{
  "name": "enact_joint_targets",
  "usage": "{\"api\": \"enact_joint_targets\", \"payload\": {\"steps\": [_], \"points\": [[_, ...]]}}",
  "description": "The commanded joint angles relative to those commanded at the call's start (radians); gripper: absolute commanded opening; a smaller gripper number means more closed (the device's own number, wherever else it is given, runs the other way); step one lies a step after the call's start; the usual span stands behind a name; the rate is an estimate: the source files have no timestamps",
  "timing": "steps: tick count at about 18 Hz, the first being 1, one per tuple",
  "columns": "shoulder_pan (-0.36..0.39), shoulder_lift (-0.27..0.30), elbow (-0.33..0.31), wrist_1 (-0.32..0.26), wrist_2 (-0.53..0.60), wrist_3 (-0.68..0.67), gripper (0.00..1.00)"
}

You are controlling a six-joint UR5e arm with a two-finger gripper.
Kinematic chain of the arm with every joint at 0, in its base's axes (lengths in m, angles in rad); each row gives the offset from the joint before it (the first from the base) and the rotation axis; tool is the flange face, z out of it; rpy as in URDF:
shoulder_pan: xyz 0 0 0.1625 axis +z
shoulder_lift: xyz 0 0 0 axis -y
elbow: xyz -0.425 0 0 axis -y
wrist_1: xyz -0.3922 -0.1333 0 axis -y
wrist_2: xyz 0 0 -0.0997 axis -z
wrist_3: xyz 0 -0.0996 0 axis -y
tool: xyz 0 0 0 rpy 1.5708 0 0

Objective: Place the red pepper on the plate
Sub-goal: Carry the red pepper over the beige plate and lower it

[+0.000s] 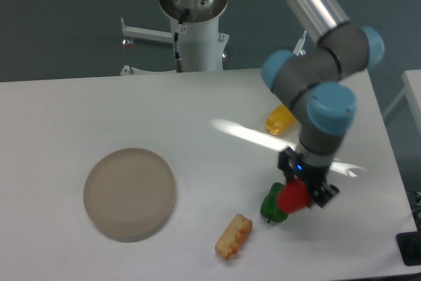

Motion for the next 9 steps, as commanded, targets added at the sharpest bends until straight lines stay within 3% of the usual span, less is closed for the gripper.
{"api": "enact_joint_targets", "payload": {"steps": [5, 9], "points": [[-0.144, 0.091, -0.145, 0.012, 0.003, -0.313, 0.56], [-0.273, 0.074, -0.146, 0.058, 0.0, -0.581, 0.56]]}}
